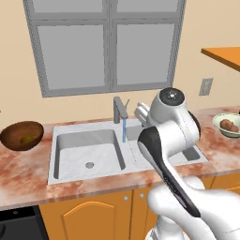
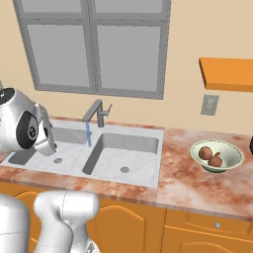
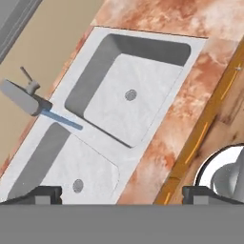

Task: Pick the onions from the sink and place them in one bowl. Place the lemon in the other bowl. Then turn off the sink faucet.

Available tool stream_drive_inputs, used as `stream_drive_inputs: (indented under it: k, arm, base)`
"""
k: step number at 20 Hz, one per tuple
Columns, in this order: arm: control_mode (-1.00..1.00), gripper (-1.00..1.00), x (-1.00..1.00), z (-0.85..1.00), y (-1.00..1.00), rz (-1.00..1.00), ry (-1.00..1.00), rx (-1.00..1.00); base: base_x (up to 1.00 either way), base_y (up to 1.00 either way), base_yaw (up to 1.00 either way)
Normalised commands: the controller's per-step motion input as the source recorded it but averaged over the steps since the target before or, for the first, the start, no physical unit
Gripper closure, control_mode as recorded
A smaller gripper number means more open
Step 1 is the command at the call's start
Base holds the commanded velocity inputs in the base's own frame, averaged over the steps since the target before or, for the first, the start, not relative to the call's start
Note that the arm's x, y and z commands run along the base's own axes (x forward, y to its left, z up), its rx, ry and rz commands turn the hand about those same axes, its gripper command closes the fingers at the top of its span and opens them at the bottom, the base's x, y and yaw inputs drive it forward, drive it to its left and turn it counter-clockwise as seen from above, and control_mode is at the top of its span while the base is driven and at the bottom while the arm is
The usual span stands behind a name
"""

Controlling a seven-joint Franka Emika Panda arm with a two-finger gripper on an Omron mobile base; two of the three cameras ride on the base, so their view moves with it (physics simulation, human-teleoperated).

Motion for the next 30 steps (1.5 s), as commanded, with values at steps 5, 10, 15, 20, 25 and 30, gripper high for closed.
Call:
stream_drive_inputs:
  k: [5, 10, 15, 20, 25, 30]
  arm:
    - [-1.0, -1.0, 0.0, 0.39, -0.44, -0.22, -0.19, 0.33]
    - [-1.0, -1.0, 0.0, 0.63, -0.3, -0.25, -0.19, 0.43]
    - [-1.0, -1.0, 0.0, 0.67, -0.26, -0.27, -0.15, 0.45]
    - [-1.0, -1.0, -0.06, 0.12, -0.44, -0.27, -0.11, 0.49]
    - [-1.0, -1.0, -0.13, 0.0, -0.48, -0.19, -0.04, 0.46]
    - [-1.0, -1.0, -0.05, 0.0, -0.6, -0.02, 0.0, 0.36]
  base:
    - [0.0, 0.0, 0.0]
    - [0.0, 0.0, 0.0]
    - [0.0, 0.0, 0.0]
    - [0.0, 0.0, 0.0]
    - [0.0, 0.0, 0.0]
    - [0.0, 0.0, 0.0]
